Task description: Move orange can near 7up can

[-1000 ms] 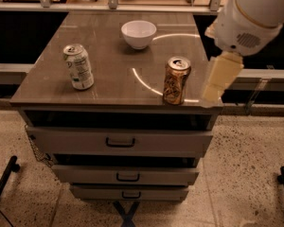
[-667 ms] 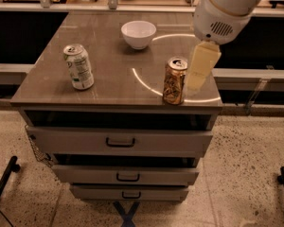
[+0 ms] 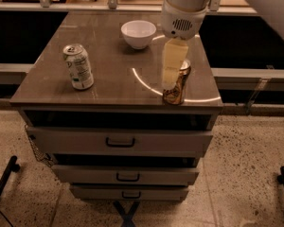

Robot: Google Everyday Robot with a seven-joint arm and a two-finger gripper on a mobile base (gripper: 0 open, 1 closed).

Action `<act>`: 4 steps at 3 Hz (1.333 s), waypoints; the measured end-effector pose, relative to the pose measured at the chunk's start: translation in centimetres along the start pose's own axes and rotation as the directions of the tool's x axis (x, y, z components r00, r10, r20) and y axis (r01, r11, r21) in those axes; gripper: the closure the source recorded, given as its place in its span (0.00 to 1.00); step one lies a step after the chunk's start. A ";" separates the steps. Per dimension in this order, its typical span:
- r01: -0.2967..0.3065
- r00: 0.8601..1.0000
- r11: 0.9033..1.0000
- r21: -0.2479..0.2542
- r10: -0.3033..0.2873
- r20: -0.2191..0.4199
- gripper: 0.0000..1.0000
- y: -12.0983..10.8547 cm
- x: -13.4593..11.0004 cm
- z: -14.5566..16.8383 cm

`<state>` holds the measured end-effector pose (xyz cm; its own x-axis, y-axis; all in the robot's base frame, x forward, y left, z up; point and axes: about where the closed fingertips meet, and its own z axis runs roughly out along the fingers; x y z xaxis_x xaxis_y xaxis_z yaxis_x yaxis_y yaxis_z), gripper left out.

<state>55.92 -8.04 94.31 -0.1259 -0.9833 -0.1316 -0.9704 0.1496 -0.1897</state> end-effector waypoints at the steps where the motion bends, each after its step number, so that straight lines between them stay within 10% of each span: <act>1: -0.002 0.999 1.000 0.005 0.003 -0.047 0.00 -0.5 0.2 1.3; 4: -0.007 0.995 0.999 0.053 0.012 -0.096 0.02 -1.2 3.4 2.3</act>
Offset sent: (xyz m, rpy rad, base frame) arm 0.0055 -0.0199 -0.0280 -0.1032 -0.0124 -0.0136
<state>57.12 -11.27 91.83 -0.1569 -0.9868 -0.0396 -0.9572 0.1618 -0.2399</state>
